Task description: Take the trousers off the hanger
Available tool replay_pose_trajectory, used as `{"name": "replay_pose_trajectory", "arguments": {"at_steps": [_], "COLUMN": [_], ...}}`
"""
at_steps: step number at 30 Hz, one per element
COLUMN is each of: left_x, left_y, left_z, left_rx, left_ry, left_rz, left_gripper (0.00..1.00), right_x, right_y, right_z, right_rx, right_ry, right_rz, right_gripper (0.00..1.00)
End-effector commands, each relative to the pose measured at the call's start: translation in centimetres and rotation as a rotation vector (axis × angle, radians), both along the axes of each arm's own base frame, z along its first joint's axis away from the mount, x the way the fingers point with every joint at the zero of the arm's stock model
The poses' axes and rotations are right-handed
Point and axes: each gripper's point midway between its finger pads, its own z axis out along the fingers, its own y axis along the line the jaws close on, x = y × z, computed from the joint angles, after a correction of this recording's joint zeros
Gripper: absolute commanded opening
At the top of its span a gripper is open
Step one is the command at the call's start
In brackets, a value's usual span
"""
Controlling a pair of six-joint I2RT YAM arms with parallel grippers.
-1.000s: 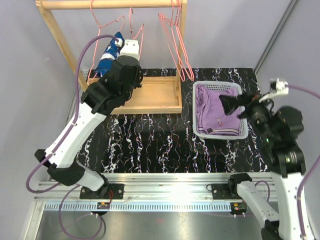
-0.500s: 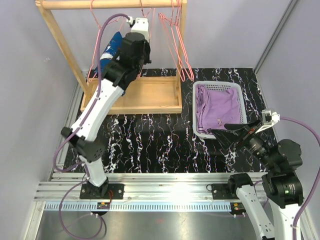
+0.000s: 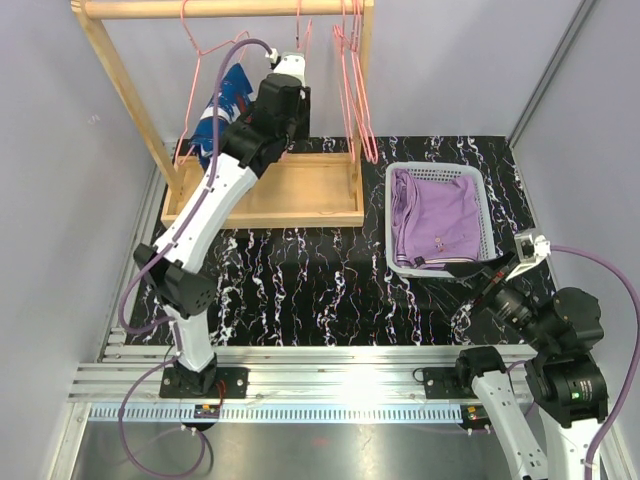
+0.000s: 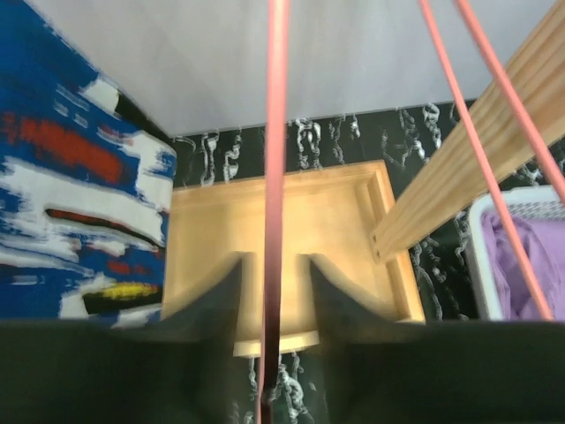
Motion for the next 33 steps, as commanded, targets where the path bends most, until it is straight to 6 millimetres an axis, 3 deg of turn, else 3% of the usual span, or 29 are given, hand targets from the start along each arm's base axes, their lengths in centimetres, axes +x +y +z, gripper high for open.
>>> {"name": "replay_pose_trajectory", "arguments": {"at_steps": [1, 2, 3, 4, 6, 7, 8, 11, 16, 20, 21, 23, 24, 25, 30, 31, 33], "left_x": [-3.1, -3.6, -4.3, -5.3, -6.8, -8.4, -8.9, -11.7, -14.0, -13.5, -13.2, -12.5, -12.0, -11.6, -9.2, -7.9, -6.9], "left_y": [2.0, 2.4, 2.9, 4.0, 5.2, 6.5, 7.0, 11.0, 15.7, 16.6, 18.2, 19.0, 20.7, 20.0, 20.6, 20.2, 20.2], "left_z": [5.1, 5.7, 6.4, 7.5, 8.4, 9.9, 9.1, 11.1, 10.9, 10.6, 10.5, 10.3, 10.2, 10.2, 10.5, 9.4, 9.4], "left_rx": [-0.088, -0.087, -0.086, -0.084, -0.075, -0.081, -0.063, -0.063, -0.009, 0.003, 0.003, -0.025, -0.039, -0.058, -0.087, -0.091, -0.099], "left_ry": [-0.071, -0.080, -0.088, -0.111, -0.122, -0.157, -0.141, -0.206, -0.285, -0.297, -0.298, -0.294, -0.291, -0.291, -0.305, -0.270, -0.253], "left_rz": [0.015, 0.016, 0.019, 0.033, 0.042, 0.053, 0.061, 0.179, 0.315, 0.286, 0.321, 0.299, 0.325, 0.262, 0.166, 0.134, 0.113], "left_gripper": [0.55, 0.62, 0.76, 0.80, 0.99, 0.99, 0.99, 0.99, 0.99, 0.99, 0.99, 0.99, 0.99, 0.99, 0.99, 0.99, 0.98], "right_x": [-0.3, -0.2, -0.3, -0.2, -0.3, -0.3, -0.2, 0.1, 0.1, -0.1, -0.2, -0.3, -0.4, -0.7, -1.3, -1.5, -1.6], "right_y": [-0.4, -0.5, -0.6, -0.7, -1.0, -1.2, -1.4, -2.0, -2.2, -2.0, -2.0, -2.1, -2.0, -1.8, -0.6, -0.4, -0.3], "right_z": [0.5, 0.6, 0.7, 0.7, 0.9, 1.0, 1.1, 1.0, 0.4, -0.5, -0.6, -0.7, -0.6, -0.5, -0.3, -0.3, -0.3], "right_rx": [-0.039, -0.043, -0.044, -0.048, -0.055, -0.057, -0.059, -0.063, -0.055, -0.048, -0.046, -0.047, -0.047, -0.047, -0.047, -0.047, -0.050], "right_ry": [-0.027, -0.030, -0.031, -0.030, -0.038, -0.042, -0.045, -0.032, 0.013, 0.043, 0.041, 0.050, 0.049, 0.047, 0.035, 0.037, 0.034], "right_rz": [-0.013, -0.019, -0.025, -0.034, -0.051, -0.060, -0.079, -0.118, -0.135, -0.127, -0.127, -0.130, -0.124, -0.109, -0.018, 0.003, 0.011], "right_gripper": [1.00, 0.99, 0.99, 0.99, 0.99, 1.00, 0.99, 0.99, 0.99, 0.99, 1.00, 0.99, 0.99, 0.99, 0.99, 0.99, 0.99]}}
